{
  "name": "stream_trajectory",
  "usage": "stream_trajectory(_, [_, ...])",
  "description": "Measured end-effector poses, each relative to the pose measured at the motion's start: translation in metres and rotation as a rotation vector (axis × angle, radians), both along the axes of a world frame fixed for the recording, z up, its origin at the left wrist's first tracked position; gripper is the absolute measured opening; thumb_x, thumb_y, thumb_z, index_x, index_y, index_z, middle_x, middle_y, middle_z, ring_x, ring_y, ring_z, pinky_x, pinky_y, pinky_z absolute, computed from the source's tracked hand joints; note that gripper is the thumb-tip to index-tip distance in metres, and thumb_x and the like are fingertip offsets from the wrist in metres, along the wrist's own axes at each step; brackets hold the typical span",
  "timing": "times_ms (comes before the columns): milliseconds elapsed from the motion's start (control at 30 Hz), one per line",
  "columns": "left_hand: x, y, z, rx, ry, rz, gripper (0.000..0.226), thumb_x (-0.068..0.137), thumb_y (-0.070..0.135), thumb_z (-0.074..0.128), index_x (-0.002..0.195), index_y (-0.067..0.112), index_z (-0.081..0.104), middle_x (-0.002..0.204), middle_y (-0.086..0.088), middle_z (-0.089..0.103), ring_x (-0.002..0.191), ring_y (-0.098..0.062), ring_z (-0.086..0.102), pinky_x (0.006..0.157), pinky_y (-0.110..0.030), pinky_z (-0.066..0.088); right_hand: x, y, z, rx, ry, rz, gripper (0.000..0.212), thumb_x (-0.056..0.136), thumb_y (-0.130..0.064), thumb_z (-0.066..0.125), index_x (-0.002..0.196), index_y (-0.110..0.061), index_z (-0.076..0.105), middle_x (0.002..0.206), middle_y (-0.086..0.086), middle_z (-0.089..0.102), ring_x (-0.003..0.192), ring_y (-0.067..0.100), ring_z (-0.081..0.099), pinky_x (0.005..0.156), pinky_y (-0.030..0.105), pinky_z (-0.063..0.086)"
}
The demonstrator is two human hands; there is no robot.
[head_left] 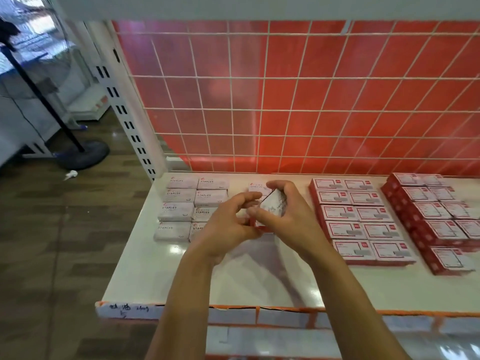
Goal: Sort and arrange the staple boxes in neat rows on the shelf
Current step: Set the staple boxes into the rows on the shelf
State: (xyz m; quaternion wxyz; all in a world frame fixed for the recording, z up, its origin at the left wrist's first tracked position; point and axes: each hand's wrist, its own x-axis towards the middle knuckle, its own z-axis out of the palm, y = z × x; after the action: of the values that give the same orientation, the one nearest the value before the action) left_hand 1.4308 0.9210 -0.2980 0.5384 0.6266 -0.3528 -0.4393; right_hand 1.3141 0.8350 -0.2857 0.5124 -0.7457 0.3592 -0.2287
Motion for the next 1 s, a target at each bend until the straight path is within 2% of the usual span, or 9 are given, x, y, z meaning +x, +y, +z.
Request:
stream_trajectory(100, [-0.002, -0.001, -0.003, 0.001, -0.037, -0.096, 0.067, 0.07, -0.018, 0.065, 0.126, 0.018, 0.057, 0.098, -0.005, 0.061, 0.082, -0.003, 0.062, 0.077, -0.024, 0.054, 0.001, 0.003, -0.001, -0.15, 0.069, 0.031, 0.06, 0.067, -0.034, 0.081, 0.118, -0.032, 0.049, 0.116, -0.019, 0.046, 0.116, 0.008, 0.046, 0.102, 0.031, 0.041])
stream_trajectory(200, [-0.006, -0.002, -0.004, -0.009, -0.03, -0.09, 0.071, 0.063, -0.008, 0.067, 0.129, 0.017, 0.058, 0.112, -0.006, 0.067, 0.103, -0.016, 0.064, 0.089, -0.034, 0.055, -0.003, 0.004, -0.001, -0.2, 0.138, -0.022, 0.088, 0.067, -0.04, 0.08, 0.14, -0.027, 0.033, 0.136, -0.007, 0.036, 0.126, 0.011, 0.035, 0.102, 0.024, 0.032])
stream_trajectory(300, [-0.007, -0.004, -0.004, -0.032, -0.011, -0.046, 0.064, 0.069, -0.022, 0.063, 0.12, 0.016, 0.058, 0.111, 0.002, 0.064, 0.099, -0.002, 0.064, 0.08, -0.025, 0.055, -0.005, 0.008, 0.0, -0.198, 0.209, -0.091, 0.11, 0.062, -0.05, 0.081, 0.147, -0.023, 0.018, 0.143, -0.002, 0.028, 0.131, 0.016, 0.029, 0.1, 0.025, 0.028])
stream_trajectory(367, [-0.01, -0.005, -0.003, -0.03, 0.025, -0.011, 0.064, 0.071, -0.028, 0.057, 0.11, 0.023, 0.055, 0.108, 0.0, 0.06, 0.088, 0.002, 0.065, 0.072, -0.02, 0.054, -0.007, 0.009, -0.001, -0.221, 0.25, -0.15, 0.112, 0.057, -0.056, 0.081, 0.145, -0.02, 0.02, 0.139, 0.001, 0.032, 0.128, 0.018, 0.033, 0.102, 0.029, 0.034])
stream_trajectory(467, [-0.012, -0.008, -0.005, -0.035, 0.057, 0.053, 0.062, 0.071, -0.028, 0.056, 0.107, 0.022, 0.052, 0.114, -0.012, 0.059, 0.086, -0.007, 0.066, 0.069, -0.022, 0.055, -0.008, 0.008, -0.002, -0.249, 0.288, -0.214, 0.097, 0.052, -0.063, 0.078, 0.128, -0.017, 0.038, 0.117, -0.003, 0.042, 0.113, 0.017, 0.044, 0.094, 0.036, 0.045])
stream_trajectory(567, [-0.016, -0.009, -0.005, -0.042, 0.055, 0.065, 0.059, 0.073, -0.024, 0.062, 0.114, 0.016, 0.049, 0.117, -0.013, 0.057, 0.081, -0.005, 0.067, 0.068, -0.019, 0.055, -0.011, 0.007, 0.0, -0.236, 0.268, -0.201, 0.073, 0.057, -0.059, 0.077, 0.112, -0.021, 0.049, 0.104, -0.005, 0.051, 0.096, 0.013, 0.053, 0.078, 0.029, 0.05])
stream_trajectory(700, [-0.015, -0.008, -0.006, -0.04, 0.077, 0.054, 0.056, 0.075, -0.015, 0.068, 0.112, 0.024, 0.052, 0.118, -0.003, 0.058, 0.084, -0.011, 0.07, 0.071, -0.02, 0.055, -0.023, 0.0, 0.004, -0.294, 0.227, -0.179, 0.054, 0.076, -0.033, 0.076, 0.125, -0.023, 0.057, 0.11, -0.005, 0.053, 0.098, 0.009, 0.052, 0.074, 0.013, 0.04])
stream_trajectory(800, [-0.01, -0.005, -0.005, 0.002, 0.059, 0.041, 0.053, 0.076, -0.015, 0.067, 0.109, 0.026, 0.057, 0.115, -0.002, 0.065, 0.088, -0.013, 0.071, 0.068, -0.019, 0.054, -0.038, -0.009, 0.01, -0.27, 0.216, -0.177, 0.049, 0.078, -0.018, 0.075, 0.125, -0.021, 0.059, 0.112, -0.006, 0.055, 0.097, 0.006, 0.053, 0.068, 0.006, 0.041])
stream_trajectory(1000, [0.004, 0.005, -0.003, 0.038, 0.006, 0.086, 0.055, 0.074, -0.016, 0.067, 0.106, 0.029, 0.061, 0.108, 0.005, 0.068, 0.092, -0.014, 0.07, 0.069, -0.023, 0.052, -0.068, -0.024, 0.001, -0.223, 0.357, -0.153, 0.049, 0.077, -0.002, 0.071, 0.12, -0.022, 0.061, 0.118, 0.001, 0.055, 0.103, 0.013, 0.056, 0.087, 0.027, 0.05])
